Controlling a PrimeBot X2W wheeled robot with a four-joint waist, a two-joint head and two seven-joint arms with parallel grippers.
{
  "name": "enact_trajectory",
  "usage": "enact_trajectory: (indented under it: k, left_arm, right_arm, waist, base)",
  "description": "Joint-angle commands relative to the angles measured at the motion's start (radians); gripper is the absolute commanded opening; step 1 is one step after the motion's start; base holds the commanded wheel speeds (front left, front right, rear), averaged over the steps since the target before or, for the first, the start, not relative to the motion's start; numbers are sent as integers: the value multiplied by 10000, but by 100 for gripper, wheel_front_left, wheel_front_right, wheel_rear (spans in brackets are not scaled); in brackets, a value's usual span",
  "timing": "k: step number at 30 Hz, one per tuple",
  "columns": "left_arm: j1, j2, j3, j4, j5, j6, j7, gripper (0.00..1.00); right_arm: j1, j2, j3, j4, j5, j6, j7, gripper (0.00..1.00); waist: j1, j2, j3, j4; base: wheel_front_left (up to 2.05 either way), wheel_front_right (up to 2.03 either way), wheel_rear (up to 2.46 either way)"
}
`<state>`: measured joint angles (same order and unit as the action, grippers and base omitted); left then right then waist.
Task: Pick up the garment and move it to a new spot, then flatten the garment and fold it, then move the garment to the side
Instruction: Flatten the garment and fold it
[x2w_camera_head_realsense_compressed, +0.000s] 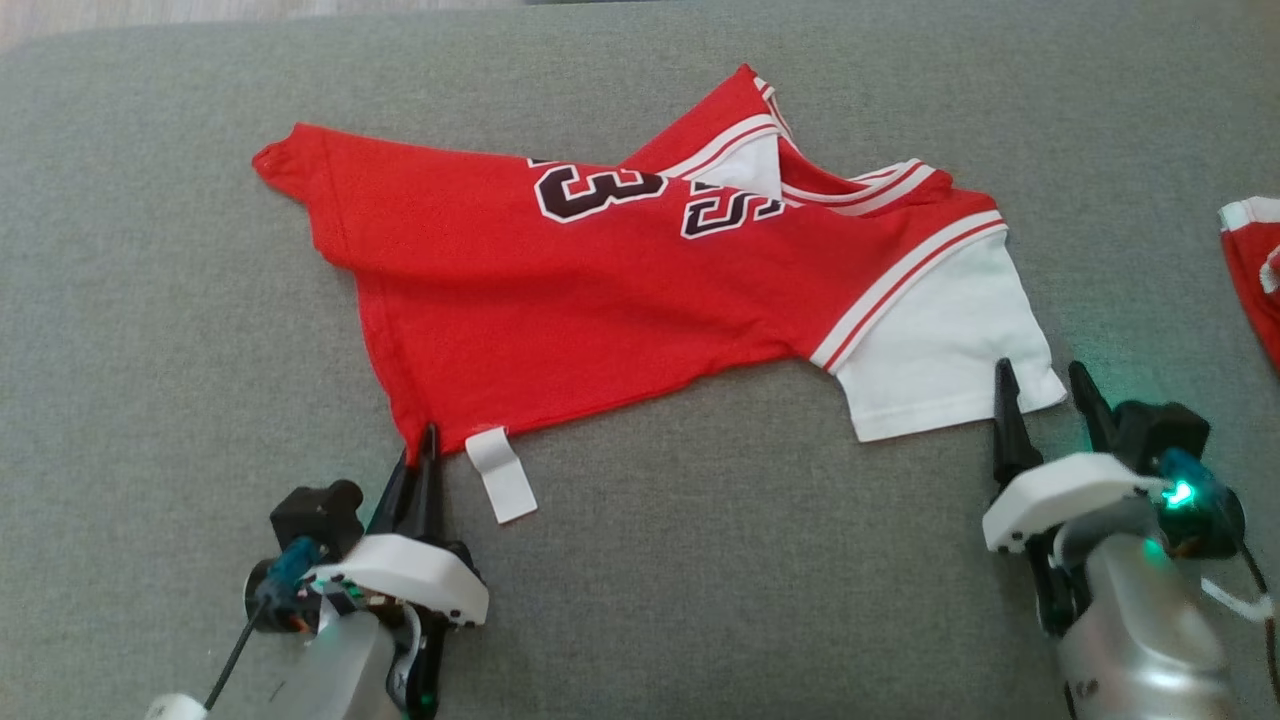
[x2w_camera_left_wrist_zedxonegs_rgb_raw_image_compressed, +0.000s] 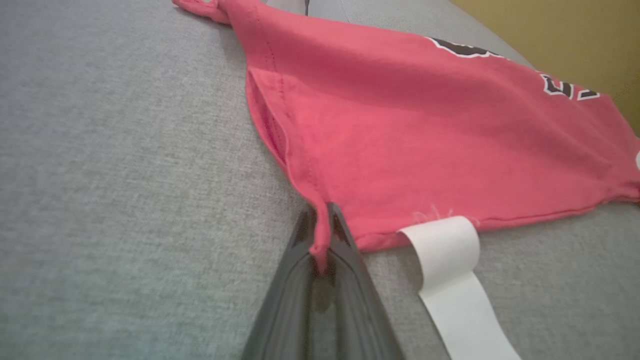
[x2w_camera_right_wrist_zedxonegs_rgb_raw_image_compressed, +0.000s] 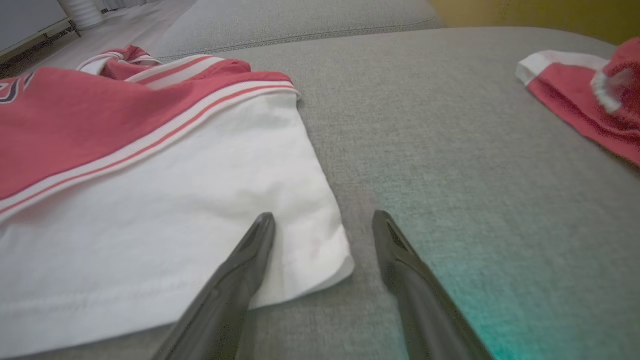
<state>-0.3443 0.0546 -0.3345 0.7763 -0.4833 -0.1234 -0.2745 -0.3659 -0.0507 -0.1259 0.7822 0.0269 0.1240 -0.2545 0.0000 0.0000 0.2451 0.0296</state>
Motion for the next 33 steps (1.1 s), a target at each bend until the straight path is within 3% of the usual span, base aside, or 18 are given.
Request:
enact_trajectory:
  k: [1, 2, 3, 4, 5, 11, 17, 19, 20, 24, 28, 33]
  left_arm:
    - [14, -42, -87, 205, -128, -71, 127, 0]
    - [-22, -42, -67, 205, -140, -71, 127, 0]
    - [-33, -42, -23, 185, -144, -71, 127, 0]
    - [-25, -42, 26, 142, -129, -71, 127, 0]
    - [6, -42, 107, 69, -98, -71, 127, 0]
    - [441, -42, 1088, -911, 373, -72, 127, 0]
    - [388, 312, 1790, -2693, 934, -72, 127, 0]
    - [103, 648, 1860, -3465, 1120, -72, 127, 0]
    - [-258, 1138, 1685, -4356, 1299, -72, 127, 0]
    - [-926, 2194, 1476, -5549, 1518, -72, 127, 0]
    - [-1499, 2997, 1340, -6222, 1607, -72, 325, 0]
    - [-2456, 3854, 1431, -7252, 1511, -72, 1476, 0]
  right_arm:
    - [-300, 5, 321, 346, -8, 67, 24, 100]
    - [-345, 5, 438, 654, 69, 67, 105, 100]
    - [-380, 5, 553, 920, 207, 67, 143, 81]
    - [-404, 5, 670, 1126, 369, 67, 133, 16]
    - [-402, 5, 794, 1295, 485, 67, 114, 0]
    - [-296, 4, 1209, 1309, 1474, 67, -46, 0]
    - [-423, -232, 1814, -1322, 3060, 67, -68, 0]
    - [-507, -480, 2118, -2272, 3749, 67, -69, 0]
    - [-633, -806, 2367, -3120, 4508, 67, -70, 0]
    - [-1039, -1482, 2514, -4631, 5978, 67, 213, 0]
    - [-1479, -1919, 2386, -5793, 6578, 67, 736, 0]
    - [-2520, -2245, 1843, -7101, 6747, 67, 2001, 0]
  waist:
    - [0, 0, 24, 32]
    - [0, 0, 27, 45]
    - [0, 0, 20, 58]
    - [0, 0, 3, 77]
    - [0, 0, -39, 96]
    - [0, 0, -525, 149]
    - [0, 0, -1261, 169]
    - [0, 0, -1547, 201]
    - [0, 0, -1838, 246]
    - [0, 0, -2355, 307]
    - [0, 0, -2584, 320]
    - [0, 0, -2534, 324]
  base:
    - [0, 0, 0]
    - [0, 0, 0]
    - [0, 0, 0]
    - [0, 0, 0]
    - [0, 0, 0]
    - [0, 0, 0]
    - [0, 0, 0]
    - [0, 0, 0]
    - [0, 0, 0]
    - [0, 0, 0]
    - [0, 0, 0]
    - [0, 0, 0]
